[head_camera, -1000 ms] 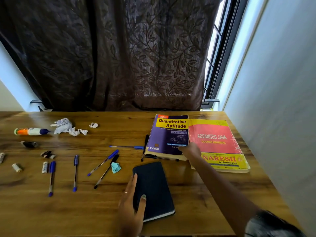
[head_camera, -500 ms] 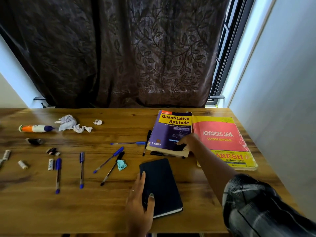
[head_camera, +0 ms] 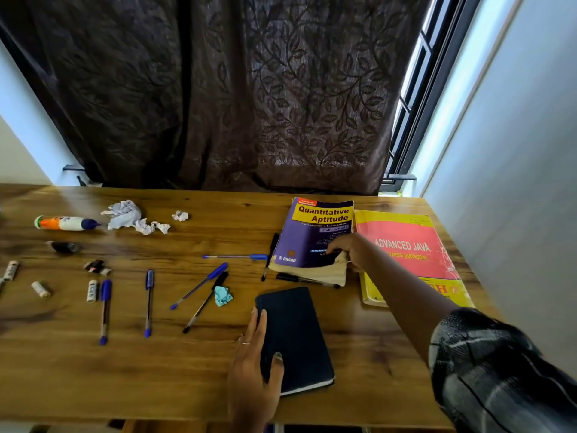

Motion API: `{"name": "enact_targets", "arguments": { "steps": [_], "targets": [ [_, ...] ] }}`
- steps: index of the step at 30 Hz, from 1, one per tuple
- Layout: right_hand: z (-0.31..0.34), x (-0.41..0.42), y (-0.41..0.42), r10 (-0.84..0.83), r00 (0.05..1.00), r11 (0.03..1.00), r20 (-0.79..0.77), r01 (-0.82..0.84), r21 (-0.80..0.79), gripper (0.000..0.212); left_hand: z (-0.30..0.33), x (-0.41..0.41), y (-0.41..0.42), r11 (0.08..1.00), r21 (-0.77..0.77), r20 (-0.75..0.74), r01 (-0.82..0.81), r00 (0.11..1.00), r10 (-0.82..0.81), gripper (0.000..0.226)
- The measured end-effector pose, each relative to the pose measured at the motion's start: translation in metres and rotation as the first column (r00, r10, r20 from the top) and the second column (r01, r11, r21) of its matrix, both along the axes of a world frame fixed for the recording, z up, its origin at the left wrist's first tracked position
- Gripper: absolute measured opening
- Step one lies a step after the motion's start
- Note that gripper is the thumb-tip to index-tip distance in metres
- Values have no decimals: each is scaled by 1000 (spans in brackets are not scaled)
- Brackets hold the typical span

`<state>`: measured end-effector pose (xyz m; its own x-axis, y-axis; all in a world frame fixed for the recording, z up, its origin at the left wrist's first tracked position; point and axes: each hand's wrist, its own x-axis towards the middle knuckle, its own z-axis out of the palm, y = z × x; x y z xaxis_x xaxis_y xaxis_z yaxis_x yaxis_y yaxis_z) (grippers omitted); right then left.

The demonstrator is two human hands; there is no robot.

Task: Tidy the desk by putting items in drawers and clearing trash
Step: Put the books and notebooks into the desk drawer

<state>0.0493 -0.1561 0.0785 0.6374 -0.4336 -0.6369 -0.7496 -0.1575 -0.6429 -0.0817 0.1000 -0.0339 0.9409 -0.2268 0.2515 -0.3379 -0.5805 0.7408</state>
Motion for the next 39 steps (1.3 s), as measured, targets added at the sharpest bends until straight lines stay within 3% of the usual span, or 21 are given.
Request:
{"name": "enact_targets", "arguments": {
  "steps": [4,9,13,16,19,25,30,32,35,39],
  "targets": [
    [-5,0,1,-71,995,997,74,70,15,27,0,0,0,1000,-21,-12,5,1000,-5,73],
    [-11,-1,-3,-163,981,981,101,151,122,31,-3,1,1,1000,-22,-17,6,1000,-6,71],
    [-15,2,-5,-226,969,959,103,202,198,48,-2,1,-1,1000,-24,-7,3,1000,-3,71],
    [-15,1,-6,-290,939,949,187,256,183,45,-2,1,-1,1000,-5,-12,-9,1000,9,71],
    [-15,0,-9,-361,898,918,254,294,266,40,-1,1,-1,1000,-2,-16,-8,1000,8,72],
    [-23,1,-14,-478,859,827,184,369,425,67,2,1,-1,1000,23,-22,-15,1000,16,73],
    [-17,-3,-12,-399,902,853,162,301,427,48,6,2,-3,1000,20,-81,-17,997,19,73],
    [-18,2,-12,-441,871,844,216,321,429,49,7,2,-3,1000,24,-94,-17,995,19,75],
    [-10,9,-15,-513,790,835,336,369,407,30,7,2,-2,999,32,-98,-16,995,19,74],
    [18,8,-31,-456,735,883,501,302,360,15,8,1,-2,1000,23,-102,4,995,-2,71]
  ]
}}
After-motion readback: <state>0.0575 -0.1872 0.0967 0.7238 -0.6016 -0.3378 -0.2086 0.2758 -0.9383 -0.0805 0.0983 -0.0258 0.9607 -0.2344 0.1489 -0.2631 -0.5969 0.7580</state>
